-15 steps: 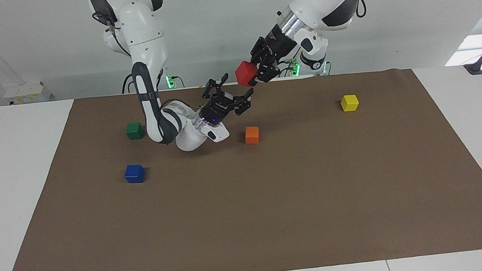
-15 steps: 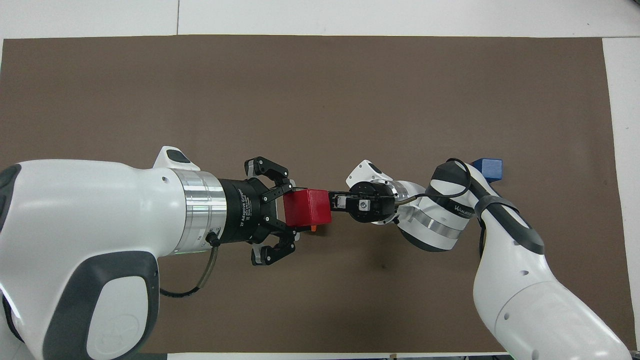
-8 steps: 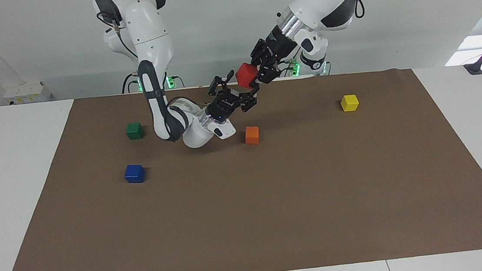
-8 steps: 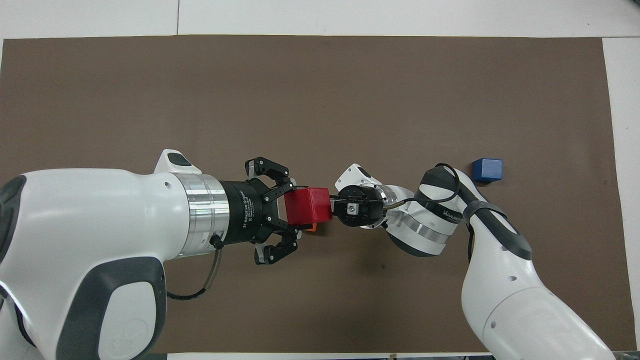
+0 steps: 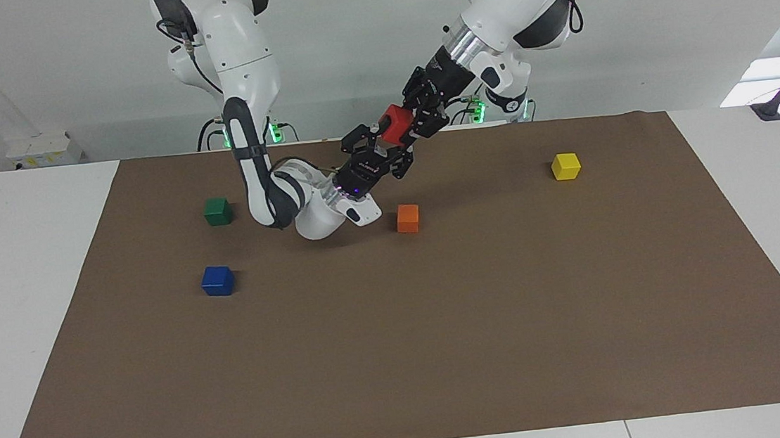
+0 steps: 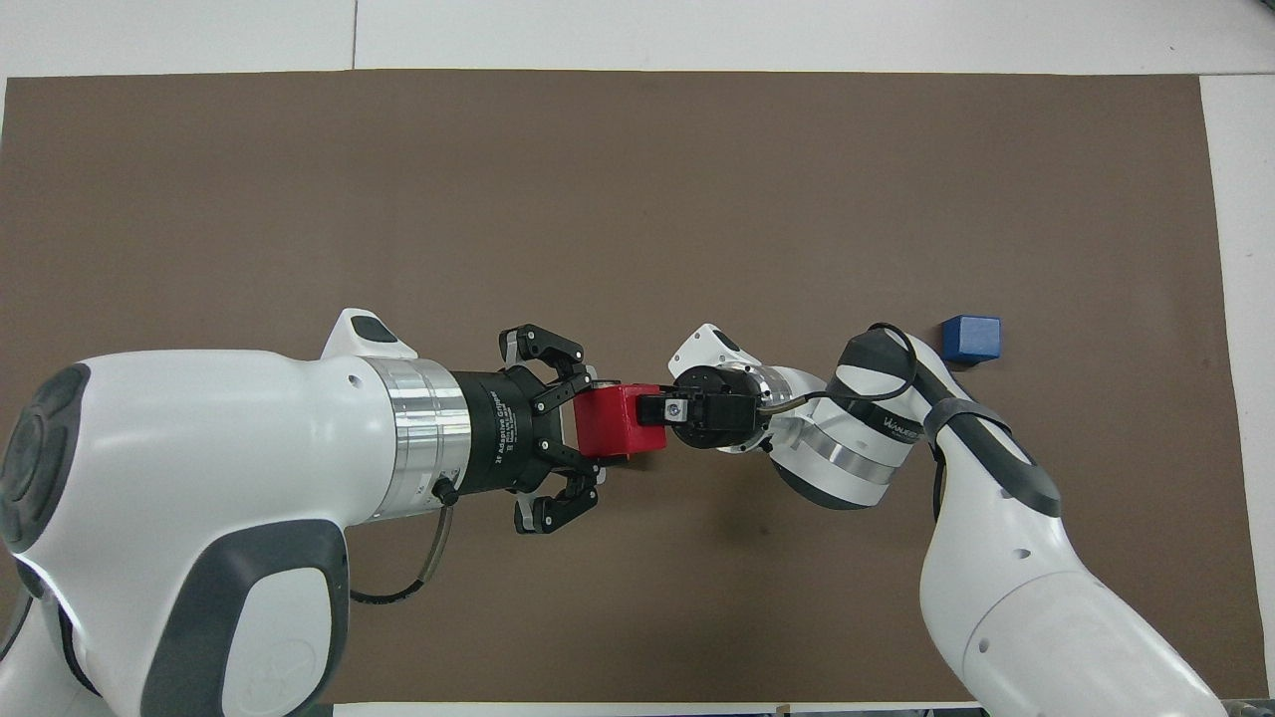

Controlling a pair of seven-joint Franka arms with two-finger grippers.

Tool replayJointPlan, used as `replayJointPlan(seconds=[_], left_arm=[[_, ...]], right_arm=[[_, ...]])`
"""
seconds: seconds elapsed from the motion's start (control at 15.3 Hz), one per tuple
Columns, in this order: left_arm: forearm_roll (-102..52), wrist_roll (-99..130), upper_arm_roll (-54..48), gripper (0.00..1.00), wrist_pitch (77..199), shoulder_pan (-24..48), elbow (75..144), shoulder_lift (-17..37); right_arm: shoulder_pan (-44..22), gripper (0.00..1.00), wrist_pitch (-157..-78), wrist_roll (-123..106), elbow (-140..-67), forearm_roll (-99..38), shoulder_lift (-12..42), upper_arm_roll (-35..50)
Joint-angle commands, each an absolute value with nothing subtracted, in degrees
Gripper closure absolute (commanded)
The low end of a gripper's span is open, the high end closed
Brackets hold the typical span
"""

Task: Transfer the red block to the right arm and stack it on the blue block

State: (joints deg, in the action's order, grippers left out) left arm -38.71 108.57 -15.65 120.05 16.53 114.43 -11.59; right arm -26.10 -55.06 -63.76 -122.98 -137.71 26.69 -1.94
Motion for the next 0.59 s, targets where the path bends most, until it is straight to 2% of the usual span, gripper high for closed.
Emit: replayJointPlan(seconds=[0.0,0.2,0.26,0.33,0.52], left_arm=[[-40.08,109.16,-15.03,1.0,121.73,17.67,117.16,-13.97],[-40.08,108.98,-14.94,1.0,121.55,17.49,116.81,-13.89],[-40.08,109.42,-14.94,0.47,121.64,17.4,116.46,-13.8],[-40.08,109.77,-14.85,0.0,121.64,17.23,116.37,-13.89],[-40.08,109.07,-14.85,0.0,121.55,17.05,116.28,-13.97]], right_arm=[[-26.19,1.0,-57.22,-66.18,-121.55,-138.69,26.98,-1.76],[-26.19,1.0,-57.3,-66.27,-121.55,-138.78,26.89,-1.76],[-26.1,1.0,-57.22,-66.27,-121.55,-138.78,26.89,-1.76],[-26.1,1.0,-57.22,-66.27,-121.55,-138.78,26.89,-1.76],[-26.1,1.0,-57.39,-66.27,-121.46,-138.78,26.89,-1.76]])
